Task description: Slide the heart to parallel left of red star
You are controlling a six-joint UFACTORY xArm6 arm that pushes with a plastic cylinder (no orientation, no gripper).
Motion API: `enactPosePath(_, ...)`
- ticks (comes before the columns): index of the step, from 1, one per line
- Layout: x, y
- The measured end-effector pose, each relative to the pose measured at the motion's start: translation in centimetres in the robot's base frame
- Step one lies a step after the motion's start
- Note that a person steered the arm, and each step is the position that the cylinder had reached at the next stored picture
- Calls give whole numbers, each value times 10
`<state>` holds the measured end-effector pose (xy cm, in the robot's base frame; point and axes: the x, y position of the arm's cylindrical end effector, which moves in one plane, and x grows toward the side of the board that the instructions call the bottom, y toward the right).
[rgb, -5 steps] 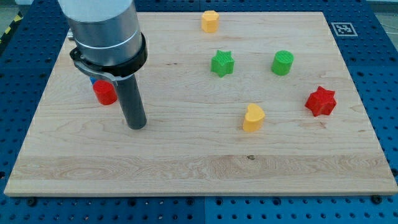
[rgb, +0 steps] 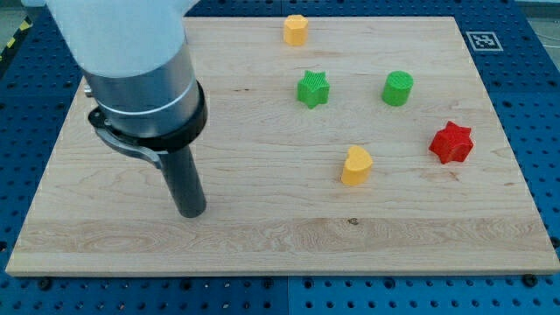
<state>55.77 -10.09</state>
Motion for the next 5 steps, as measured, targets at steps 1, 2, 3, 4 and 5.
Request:
enactPosePath(1, 3, 35)
enactPosePath(2, 21, 67)
enactPosePath(3, 28, 113)
enactPosePath(4, 28, 180)
enactPosePath(5, 27, 234)
